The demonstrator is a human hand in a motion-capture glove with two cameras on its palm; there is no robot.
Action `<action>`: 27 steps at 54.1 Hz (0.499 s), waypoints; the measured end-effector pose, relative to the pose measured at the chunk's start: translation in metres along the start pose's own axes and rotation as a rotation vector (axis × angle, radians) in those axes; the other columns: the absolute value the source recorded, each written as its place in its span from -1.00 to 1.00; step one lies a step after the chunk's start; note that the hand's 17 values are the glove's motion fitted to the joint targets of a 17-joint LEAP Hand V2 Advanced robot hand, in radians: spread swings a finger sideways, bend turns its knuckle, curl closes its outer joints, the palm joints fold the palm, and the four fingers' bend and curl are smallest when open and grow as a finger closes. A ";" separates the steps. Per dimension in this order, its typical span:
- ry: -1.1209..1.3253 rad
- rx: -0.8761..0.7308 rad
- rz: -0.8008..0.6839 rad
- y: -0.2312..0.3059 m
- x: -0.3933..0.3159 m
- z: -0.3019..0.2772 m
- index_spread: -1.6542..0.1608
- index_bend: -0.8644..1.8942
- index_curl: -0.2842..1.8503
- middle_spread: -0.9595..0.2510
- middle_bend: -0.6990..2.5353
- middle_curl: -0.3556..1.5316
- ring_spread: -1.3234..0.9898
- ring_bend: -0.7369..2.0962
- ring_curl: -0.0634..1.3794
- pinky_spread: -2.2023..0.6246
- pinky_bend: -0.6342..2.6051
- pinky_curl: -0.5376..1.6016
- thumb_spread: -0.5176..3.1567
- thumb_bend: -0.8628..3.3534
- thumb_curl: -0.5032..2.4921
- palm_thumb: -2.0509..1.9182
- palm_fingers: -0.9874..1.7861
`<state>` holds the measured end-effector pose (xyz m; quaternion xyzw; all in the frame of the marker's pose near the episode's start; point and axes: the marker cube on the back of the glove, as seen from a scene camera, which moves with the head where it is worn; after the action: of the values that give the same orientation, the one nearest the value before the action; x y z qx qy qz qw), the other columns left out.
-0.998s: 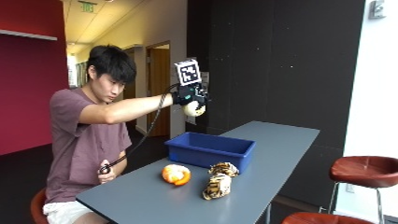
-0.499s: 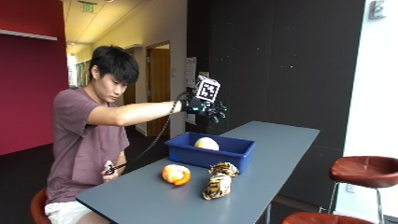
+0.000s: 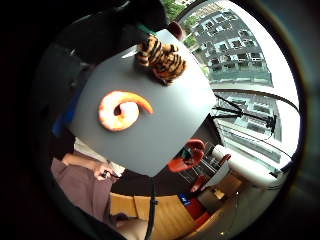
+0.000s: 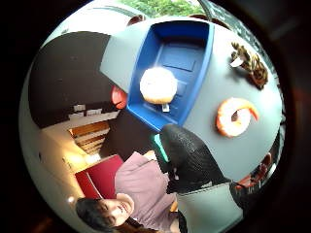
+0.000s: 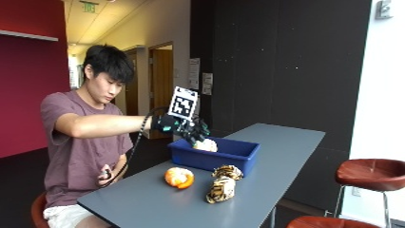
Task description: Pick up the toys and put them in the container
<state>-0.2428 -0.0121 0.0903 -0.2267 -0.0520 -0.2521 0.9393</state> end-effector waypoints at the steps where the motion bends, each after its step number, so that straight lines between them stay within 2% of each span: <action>1: -0.012 -0.010 0.012 0.001 0.007 0.008 0.63 -0.34 -0.51 0.69 -0.51 -0.29 0.20 -0.17 -0.50 0.60 0.02 -0.15 -0.07 -0.60 -0.39 0.02 -0.52; 5: -0.014 -0.041 0.055 0.001 0.025 0.038 0.62 -0.33 -0.53 0.69 -0.50 -0.31 0.20 -0.17 -0.49 0.60 0.00 -0.16 -0.06 -0.60 -0.40 0.02 -0.50; 10: 0.061 -0.085 0.128 -0.007 0.040 0.105 0.61 -0.32 -0.54 0.68 -0.50 -0.33 0.20 -0.19 -0.50 0.60 -0.02 -0.17 -0.05 -0.60 -0.42 0.02 -0.51; 15: 0.060 -0.108 0.075 -0.014 0.043 0.152 0.60 -0.31 -0.55 0.66 -0.51 -0.35 0.20 -0.24 -0.51 0.60 -0.04 -0.18 -0.06 -0.61 -0.43 0.01 -0.53; 18: 0.203 -0.104 0.058 -0.017 0.052 0.175 0.59 -0.30 -0.55 0.65 -0.50 -0.36 0.20 -0.26 -0.52 0.60 -0.06 -0.19 -0.07 -0.61 -0.44 0.01 -0.53; 22: 0.398 0.055 0.011 -0.020 0.070 0.189 0.57 -0.29 -0.54 0.61 -0.49 -0.36 0.19 -0.29 -0.53 0.60 -0.12 -0.21 -0.08 -0.62 -0.45 0.00 -0.52; 26: 0.187 0.218 0.005 -0.022 0.059 0.191 0.55 -0.28 -0.54 0.57 -0.46 -0.35 0.18 -0.29 -0.52 0.60 -0.19 -0.23 -0.08 -0.62 -0.46 0.00 -0.43; 27: 0.139 0.240 0.011 -0.022 0.054 0.192 0.54 -0.29 -0.55 0.52 -0.42 -0.33 0.18 -0.26 -0.50 0.60 -0.19 -0.23 -0.08 -0.62 -0.46 0.00 -0.32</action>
<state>-0.2036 0.0335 0.2822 -0.0949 -0.0156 -0.2541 0.9624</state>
